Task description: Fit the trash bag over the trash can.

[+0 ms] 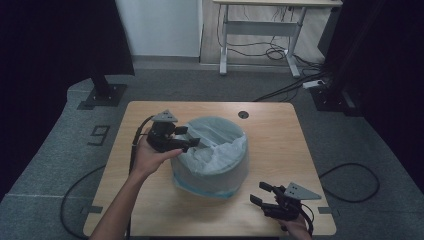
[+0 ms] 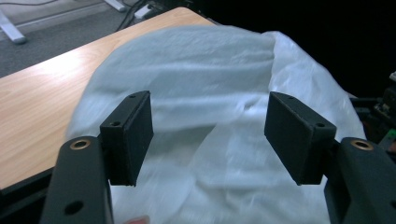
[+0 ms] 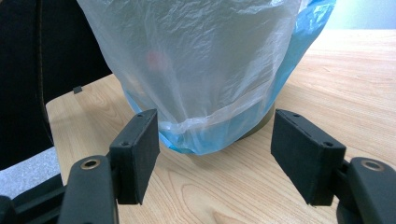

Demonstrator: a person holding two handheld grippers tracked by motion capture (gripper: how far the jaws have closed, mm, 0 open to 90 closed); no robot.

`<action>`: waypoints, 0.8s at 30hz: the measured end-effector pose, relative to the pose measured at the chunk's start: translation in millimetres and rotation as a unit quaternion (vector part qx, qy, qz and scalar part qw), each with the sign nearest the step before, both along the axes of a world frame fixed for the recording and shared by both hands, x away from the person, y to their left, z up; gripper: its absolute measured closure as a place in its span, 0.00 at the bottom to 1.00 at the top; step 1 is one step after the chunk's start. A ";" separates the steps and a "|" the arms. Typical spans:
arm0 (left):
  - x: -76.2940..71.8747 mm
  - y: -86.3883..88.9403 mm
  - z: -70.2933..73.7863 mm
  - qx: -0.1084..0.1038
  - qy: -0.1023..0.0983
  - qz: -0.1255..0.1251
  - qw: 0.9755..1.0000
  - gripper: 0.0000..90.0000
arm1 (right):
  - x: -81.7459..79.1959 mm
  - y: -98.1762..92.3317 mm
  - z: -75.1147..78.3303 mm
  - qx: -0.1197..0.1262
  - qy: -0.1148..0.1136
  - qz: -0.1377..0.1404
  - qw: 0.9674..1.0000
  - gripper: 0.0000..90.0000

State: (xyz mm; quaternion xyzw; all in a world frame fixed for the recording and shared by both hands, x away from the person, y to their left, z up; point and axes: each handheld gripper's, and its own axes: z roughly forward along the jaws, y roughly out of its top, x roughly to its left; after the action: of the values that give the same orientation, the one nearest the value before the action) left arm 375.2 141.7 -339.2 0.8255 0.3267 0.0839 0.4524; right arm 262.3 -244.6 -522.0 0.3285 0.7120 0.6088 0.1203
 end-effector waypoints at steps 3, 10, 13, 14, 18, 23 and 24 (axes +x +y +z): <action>5.9 -12.6 4.2 0.005 0.005 -0.010 1.000 0.36 | -0.2 -0.3 -0.2 -0.001 0.001 -0.001 1.000 0.36; 14.5 -29.7 6.4 0.010 0.016 -0.025 1.000 0.35 | -0.5 0.1 -1.1 -0.002 0.005 0.000 1.000 0.36; 19.6 -33.6 4.4 0.005 0.025 -0.030 0.999 0.35 | -0.6 0.8 -1.5 -0.005 0.006 0.004 1.000 0.36; 21.5 -34.9 3.9 0.006 0.029 -0.032 0.999 0.35 | -0.7 1.2 -1.7 -0.004 0.006 0.004 1.000 0.36; 31.9 -40.5 2.0 -0.010 0.051 -0.048 0.997 0.34 | -0.5 1.7 -2.6 -0.009 0.007 0.004 1.000 0.37; 37.7 -51.0 1.8 -0.011 0.063 -0.067 0.996 0.33 | -0.2 2.2 -4.0 -0.014 0.009 0.006 1.000 0.37; 38.2 -55.3 1.4 -0.010 0.065 -0.073 0.995 0.33 | -0.2 2.4 -4.4 -0.014 0.010 0.005 1.000 0.37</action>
State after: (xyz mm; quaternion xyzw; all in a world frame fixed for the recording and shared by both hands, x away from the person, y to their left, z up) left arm 413.5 86.4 -337.8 0.8464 0.2948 -0.0064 0.4436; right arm 262.0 -242.2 -526.4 0.3291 0.7237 0.5957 0.1145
